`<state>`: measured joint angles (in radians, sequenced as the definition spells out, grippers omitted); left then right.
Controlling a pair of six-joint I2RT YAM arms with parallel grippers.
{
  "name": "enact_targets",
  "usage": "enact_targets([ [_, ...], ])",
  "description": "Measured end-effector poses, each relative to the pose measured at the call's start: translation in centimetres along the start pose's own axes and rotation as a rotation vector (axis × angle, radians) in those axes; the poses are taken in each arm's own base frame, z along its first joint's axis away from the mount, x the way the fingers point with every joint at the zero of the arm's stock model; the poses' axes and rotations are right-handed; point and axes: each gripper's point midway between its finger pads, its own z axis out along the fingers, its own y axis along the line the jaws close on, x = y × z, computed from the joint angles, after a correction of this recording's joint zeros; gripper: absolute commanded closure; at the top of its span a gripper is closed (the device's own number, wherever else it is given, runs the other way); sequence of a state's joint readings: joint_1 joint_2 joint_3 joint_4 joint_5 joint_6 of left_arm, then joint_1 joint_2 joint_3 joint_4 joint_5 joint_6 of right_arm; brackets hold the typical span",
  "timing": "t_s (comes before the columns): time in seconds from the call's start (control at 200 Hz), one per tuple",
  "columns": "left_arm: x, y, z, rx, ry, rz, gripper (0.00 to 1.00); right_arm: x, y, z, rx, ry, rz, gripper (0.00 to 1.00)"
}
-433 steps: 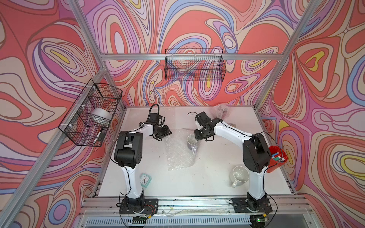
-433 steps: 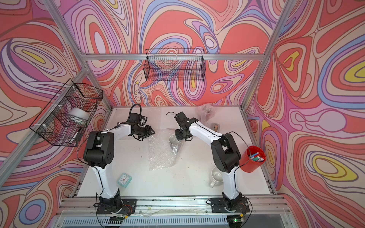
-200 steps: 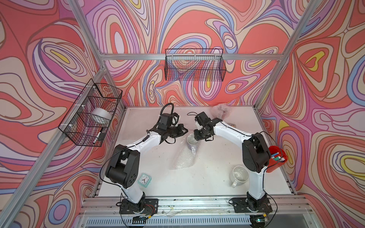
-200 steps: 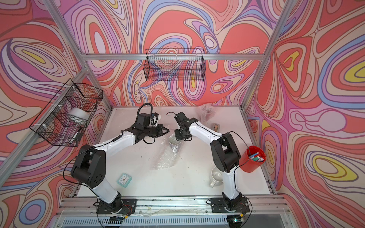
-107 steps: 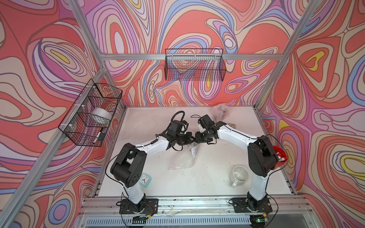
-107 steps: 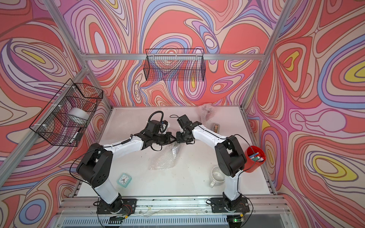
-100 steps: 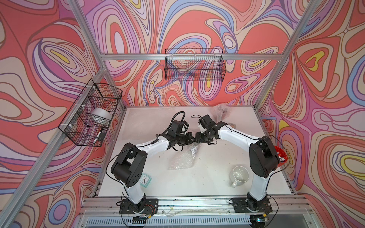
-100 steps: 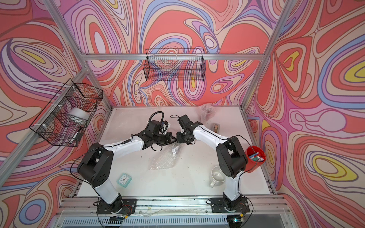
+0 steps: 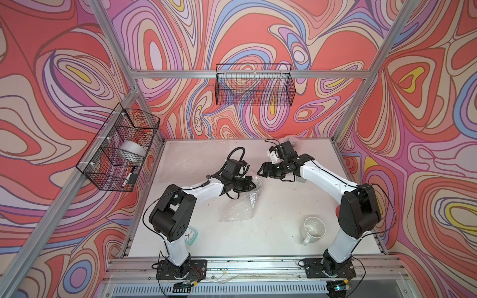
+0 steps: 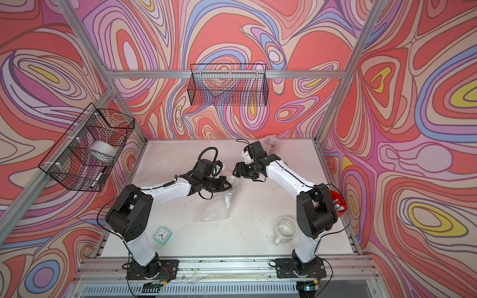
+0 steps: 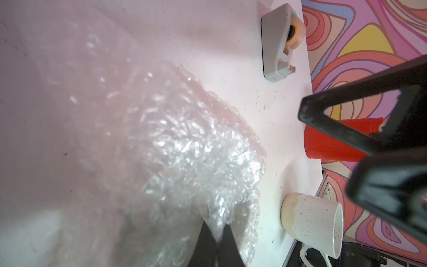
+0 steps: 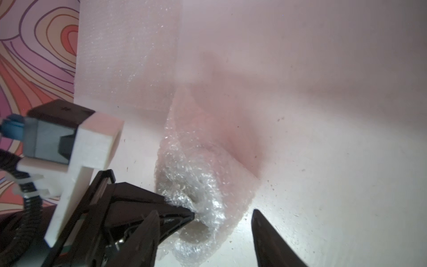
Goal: Wrap mugs in bubble wrap
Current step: Wrap the mug in bubble wrap.
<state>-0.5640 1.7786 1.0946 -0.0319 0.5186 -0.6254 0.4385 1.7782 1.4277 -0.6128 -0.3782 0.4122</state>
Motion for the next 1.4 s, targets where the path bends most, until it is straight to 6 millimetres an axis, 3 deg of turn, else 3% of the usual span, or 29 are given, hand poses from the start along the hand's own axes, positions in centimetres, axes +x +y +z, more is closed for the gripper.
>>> enact_targets([
  [0.315,0.0,0.1,0.1,-0.002,0.004,0.003,0.90,1.3,-0.5,3.5,-0.031,0.104,-0.007,0.33],
  [0.596,0.1,-0.3,0.1,0.007,0.010,0.012,0.80,3.0,-3.1,6.6,0.053,0.180,0.001,0.33],
  [1.027,1.5,-2.4,-2.0,0.024,0.010,0.033,0.83,3.0,-3.4,6.7,0.100,0.172,-0.004,0.36],
  [1.402,4.9,-1.9,-1.6,0.011,0.058,-0.005,0.85,3.0,-3.4,6.7,0.106,0.170,0.001,0.37],
])
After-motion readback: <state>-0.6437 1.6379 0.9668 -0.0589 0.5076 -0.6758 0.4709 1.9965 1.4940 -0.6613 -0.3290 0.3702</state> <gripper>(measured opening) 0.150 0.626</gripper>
